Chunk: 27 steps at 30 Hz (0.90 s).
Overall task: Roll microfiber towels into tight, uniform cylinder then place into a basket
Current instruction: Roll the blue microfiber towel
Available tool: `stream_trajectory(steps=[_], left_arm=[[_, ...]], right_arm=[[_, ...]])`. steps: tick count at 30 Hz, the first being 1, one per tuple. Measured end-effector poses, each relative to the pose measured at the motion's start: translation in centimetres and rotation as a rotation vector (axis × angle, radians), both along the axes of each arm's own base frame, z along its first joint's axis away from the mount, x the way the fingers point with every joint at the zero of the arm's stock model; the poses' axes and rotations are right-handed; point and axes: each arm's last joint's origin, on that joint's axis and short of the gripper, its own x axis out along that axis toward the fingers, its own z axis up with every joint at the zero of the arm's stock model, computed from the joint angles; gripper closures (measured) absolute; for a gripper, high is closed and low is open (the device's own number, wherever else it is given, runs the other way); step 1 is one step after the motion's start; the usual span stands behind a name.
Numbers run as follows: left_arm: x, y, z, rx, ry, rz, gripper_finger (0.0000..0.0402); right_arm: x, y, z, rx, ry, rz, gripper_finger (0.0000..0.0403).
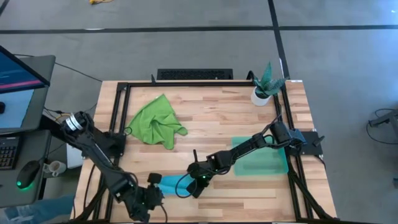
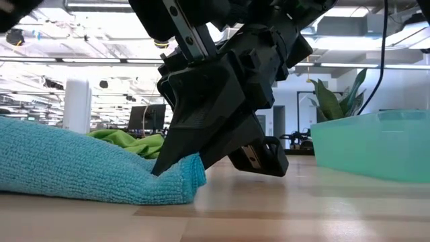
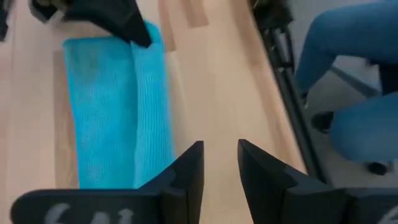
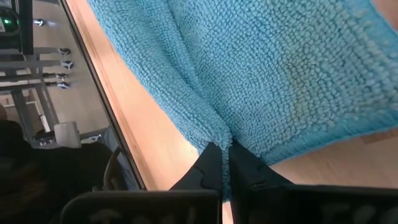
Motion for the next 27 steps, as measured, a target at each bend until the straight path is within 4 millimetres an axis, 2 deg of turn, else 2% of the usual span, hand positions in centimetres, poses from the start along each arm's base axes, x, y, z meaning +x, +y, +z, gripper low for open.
stream_trajectory(steps=[7, 14, 19, 27], left_arm=[[0.7, 2.0, -2.3, 0.029, 0.055, 0.075, 0.0337], [0.4, 4.1, -4.9, -0.014, 0.155, 0.181, 0.0351], [-0.3, 4.7, -6.0, -0.047, 0.184, 0.259, 0.0358], [-1.1, 4.8, -7.0, -0.092, 0.216, 0.239, 0.0367]], right_arm=[[0.0, 0.0, 0.0, -0.007, -0.009, 0.011, 0.0388], [0.0, 0.0, 0.0, -0.01, -0.011, 0.012, 0.0384], [0.0, 0.0, 0.0, -0.012, -0.016, 0.01, 0.0385], [0.5, 0.1, 0.3, -0.015, -0.083, -0.014, 0.0348]])
